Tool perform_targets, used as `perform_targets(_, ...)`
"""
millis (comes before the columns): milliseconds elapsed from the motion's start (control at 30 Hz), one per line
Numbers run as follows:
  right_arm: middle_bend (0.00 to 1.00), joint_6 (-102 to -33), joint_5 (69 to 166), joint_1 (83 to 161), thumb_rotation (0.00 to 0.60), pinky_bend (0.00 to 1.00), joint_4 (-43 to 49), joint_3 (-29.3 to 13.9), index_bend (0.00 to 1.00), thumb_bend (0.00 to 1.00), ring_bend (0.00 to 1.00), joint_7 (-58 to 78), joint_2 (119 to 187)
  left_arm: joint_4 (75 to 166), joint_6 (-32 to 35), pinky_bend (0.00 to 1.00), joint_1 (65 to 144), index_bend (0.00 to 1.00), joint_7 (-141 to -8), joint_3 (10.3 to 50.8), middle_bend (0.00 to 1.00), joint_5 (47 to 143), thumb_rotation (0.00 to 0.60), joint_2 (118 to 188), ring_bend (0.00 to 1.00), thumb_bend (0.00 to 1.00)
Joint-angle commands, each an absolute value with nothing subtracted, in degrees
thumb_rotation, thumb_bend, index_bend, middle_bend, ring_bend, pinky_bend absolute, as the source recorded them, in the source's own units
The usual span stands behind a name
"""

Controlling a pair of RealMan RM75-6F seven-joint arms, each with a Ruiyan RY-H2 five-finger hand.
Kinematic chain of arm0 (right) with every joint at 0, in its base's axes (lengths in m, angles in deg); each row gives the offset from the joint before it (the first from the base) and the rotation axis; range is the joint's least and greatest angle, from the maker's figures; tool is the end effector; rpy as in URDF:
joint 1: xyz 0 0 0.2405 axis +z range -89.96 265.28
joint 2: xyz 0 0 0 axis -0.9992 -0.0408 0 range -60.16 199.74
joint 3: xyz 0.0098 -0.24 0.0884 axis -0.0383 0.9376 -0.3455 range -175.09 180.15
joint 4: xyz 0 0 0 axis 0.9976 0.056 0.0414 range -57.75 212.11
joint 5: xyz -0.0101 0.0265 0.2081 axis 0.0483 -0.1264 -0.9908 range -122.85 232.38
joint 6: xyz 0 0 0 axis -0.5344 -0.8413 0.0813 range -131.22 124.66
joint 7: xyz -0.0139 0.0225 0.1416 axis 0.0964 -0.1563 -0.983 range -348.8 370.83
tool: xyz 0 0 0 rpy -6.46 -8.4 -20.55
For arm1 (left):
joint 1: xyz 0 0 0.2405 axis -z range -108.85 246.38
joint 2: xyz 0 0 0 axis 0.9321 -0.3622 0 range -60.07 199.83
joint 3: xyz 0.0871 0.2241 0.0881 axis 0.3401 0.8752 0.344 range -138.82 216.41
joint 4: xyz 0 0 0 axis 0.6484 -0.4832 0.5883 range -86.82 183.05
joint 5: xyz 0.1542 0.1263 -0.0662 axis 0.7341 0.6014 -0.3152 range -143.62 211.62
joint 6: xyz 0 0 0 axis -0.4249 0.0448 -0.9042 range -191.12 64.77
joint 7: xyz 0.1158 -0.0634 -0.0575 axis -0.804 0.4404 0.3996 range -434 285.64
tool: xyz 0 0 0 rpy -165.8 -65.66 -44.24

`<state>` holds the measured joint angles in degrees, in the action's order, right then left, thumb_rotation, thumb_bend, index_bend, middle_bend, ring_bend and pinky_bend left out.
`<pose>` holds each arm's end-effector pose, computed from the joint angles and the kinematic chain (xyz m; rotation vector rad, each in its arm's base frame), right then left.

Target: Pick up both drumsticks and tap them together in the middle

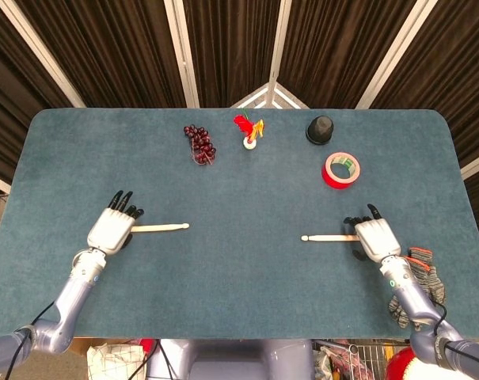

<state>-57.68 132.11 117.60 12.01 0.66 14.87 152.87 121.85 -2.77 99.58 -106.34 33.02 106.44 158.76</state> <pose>-0.3116 -0.3209 0.0388 1.7995 -0.8872 0.6098 -0.2486 0.3169 0.0018 -1.8298 -0.5981 -0.5767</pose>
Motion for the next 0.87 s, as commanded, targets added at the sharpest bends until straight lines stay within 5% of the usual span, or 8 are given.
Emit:
perform_targets(33,0.34,-61.06,129.14,115.3,0.6,0.0,3.46,-1.66,0.26,0.26,0.32,15.52,148.59,130.64,2.47,0.0,96.22,0.25,-103.52,32.62,0.23,106.56,0.6,152.2,0.0,0.46)
perform_targets(267,0.23,-73.96,125.85,107.44,0.6,0.0,-13.83,-3.05,0.23,0.26,0.19,17.97,143.92,147.13,18.21,0.0,85.14,0.21,-98.63,34.48,0.19,108.44,0.6,140.46,0.0,0.45)
perform_targets(433,0.18,-82.37,128.97,102.44,0.6,0.0,-18.9,-1.09,0.17,0.26,0.16,19.98,142.65,149.94,25.36,0.0,79.46,0.2,-97.18,36.76,0.15,110.35,0.6,137.55,0.0,0.37)
perform_targets(667,0.13,-90.59,137.09,96.95,0.6,0.0,-16.98,3.06,0.15,0.26,0.11,18.75,142.29,146.83,30.43,0.0,73.72,0.16,-89.48,38.6,0.06,111.7,0.6,136.84,0.0,0.36)
perform_targets(867,0.05,-89.67,138.31,95.32,0.6,0.0,-18.12,5.32,0.08,0.26,0.05,20.08,139.38,148.89,27.72,0.0,72.02,0.12,-89.64,40.3,0.03,109.47,0.6,134.32,0.0,0.36)
